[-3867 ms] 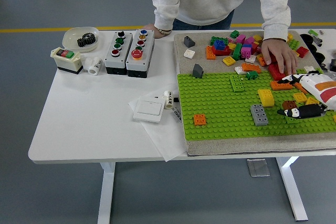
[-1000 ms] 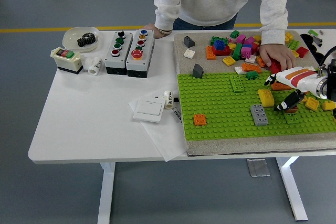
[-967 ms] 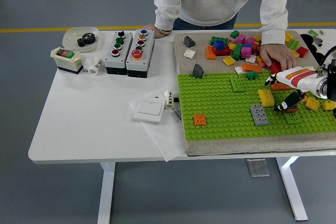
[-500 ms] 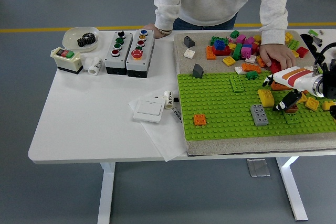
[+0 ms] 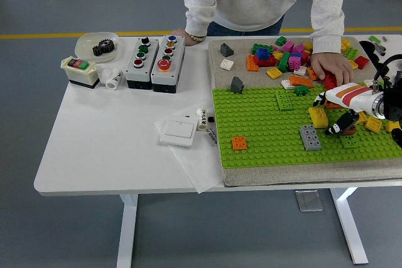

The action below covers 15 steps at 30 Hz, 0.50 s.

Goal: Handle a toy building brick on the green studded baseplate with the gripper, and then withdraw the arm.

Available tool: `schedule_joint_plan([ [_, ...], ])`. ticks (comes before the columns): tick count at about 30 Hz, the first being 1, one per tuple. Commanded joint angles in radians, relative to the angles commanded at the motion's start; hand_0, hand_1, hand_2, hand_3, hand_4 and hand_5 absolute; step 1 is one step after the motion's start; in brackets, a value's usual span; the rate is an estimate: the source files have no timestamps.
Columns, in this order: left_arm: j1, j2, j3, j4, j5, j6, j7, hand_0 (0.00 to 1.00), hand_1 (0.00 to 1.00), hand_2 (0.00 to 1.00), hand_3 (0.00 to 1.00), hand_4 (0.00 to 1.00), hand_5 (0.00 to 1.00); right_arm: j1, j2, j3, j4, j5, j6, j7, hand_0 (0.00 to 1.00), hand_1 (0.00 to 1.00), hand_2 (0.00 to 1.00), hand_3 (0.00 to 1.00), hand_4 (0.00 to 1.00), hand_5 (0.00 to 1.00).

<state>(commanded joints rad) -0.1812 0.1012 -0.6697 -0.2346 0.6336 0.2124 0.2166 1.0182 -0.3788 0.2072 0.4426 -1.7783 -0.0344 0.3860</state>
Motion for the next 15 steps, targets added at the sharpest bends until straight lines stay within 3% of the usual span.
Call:
schedule_joint_plan([
  [2, 0.000, 0.000, -0.001, 0.000, 0.002, 0.000, 0.001, 0.817, 0.822, 0.803, 0.656, 0.716, 0.615, -0.001, 0.001, 0.000, 0.000, 0.001, -0.002, 0.001, 0.731, 0.724, 0.747, 0.771, 0.907, 0.331],
  [3, 0.001, 0.000, -0.001, 0.000, 0.003, 0.000, 0.001, 0.817, 0.822, 0.803, 0.656, 0.716, 0.615, -0.001, 0.002, 0.000, -0.001, 0.001, -0.003, 0.001, 0.725, 0.716, 0.735, 0.720, 0.884, 0.341],
  [8, 0.001, 0.000, -0.002, 0.000, 0.003, -0.001, 0.001, 0.817, 0.823, 0.804, 0.655, 0.715, 0.615, -0.003, 0.000, 0.001, 0.003, 0.007, -0.016, 0.009, 0.725, 0.716, 0.735, 0.720, 0.884, 0.341],
  [9, 0.001, 0.000, -0.002, 0.000, 0.003, -0.001, 0.001, 0.817, 0.823, 0.804, 0.655, 0.715, 0.615, -0.004, -0.001, 0.002, 0.003, 0.007, -0.019, 0.011, 0.671, 0.666, 0.683, 0.595, 0.834, 0.344],
  [15, -0.001, 0.000, 0.000, 0.000, 0.001, -0.001, 0.000, 0.818, 0.823, 0.802, 0.654, 0.715, 0.614, -0.004, -0.004, 0.003, 0.005, 0.006, -0.022, 0.015, 0.671, 0.666, 0.683, 0.595, 0.834, 0.344],
])
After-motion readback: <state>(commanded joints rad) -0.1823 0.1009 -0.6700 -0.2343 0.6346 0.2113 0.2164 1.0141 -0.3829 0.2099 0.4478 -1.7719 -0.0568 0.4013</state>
